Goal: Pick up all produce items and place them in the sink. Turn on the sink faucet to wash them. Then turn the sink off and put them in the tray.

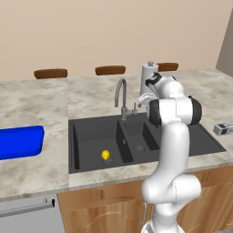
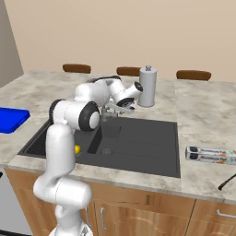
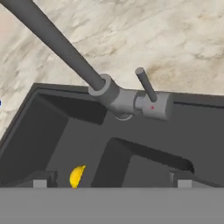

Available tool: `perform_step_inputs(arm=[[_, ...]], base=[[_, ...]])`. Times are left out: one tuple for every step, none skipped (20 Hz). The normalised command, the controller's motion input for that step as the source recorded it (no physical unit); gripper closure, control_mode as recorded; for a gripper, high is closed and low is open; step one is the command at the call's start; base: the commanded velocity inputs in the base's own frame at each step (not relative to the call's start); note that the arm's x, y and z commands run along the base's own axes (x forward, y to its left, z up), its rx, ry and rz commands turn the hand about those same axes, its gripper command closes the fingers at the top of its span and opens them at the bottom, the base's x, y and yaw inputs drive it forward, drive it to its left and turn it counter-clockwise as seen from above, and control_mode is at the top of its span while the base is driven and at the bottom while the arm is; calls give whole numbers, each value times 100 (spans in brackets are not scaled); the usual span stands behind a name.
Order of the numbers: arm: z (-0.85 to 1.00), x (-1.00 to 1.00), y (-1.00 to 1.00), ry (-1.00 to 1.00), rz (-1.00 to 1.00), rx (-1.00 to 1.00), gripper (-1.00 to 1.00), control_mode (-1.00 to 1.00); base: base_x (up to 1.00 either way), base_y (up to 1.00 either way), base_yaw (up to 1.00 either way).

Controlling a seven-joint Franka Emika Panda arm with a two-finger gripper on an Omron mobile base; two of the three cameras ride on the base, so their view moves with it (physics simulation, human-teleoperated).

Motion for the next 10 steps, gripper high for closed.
perform_step_inputs(arm=[[-18,47,0,-4,10,0,-100,-100],[-16,51,0,-3,10,0,-100,-100],[-17,54,0,-3,10,0,-100,-100],[-19,55,0,-2,10,0,-100,-100],[-23,54,0,-3,9,0,-100,-100],[-20,54,0,-2,8,0,-100,-100],[-21,53,0,-1,8,0,-100,-100],[-20,50,0,-1,8,0,-100,-100],[-23,44,0,-1,8,0,-100,-100],[-18,44,0,-1,8,0,-100,-100]], base=[[0,0,0],[0,0,0],[0,0,0],[0,0,0],[0,0,0],[0,0,0],[0,0,0],[0,0,0],[0,0,0],[0,0,0]])
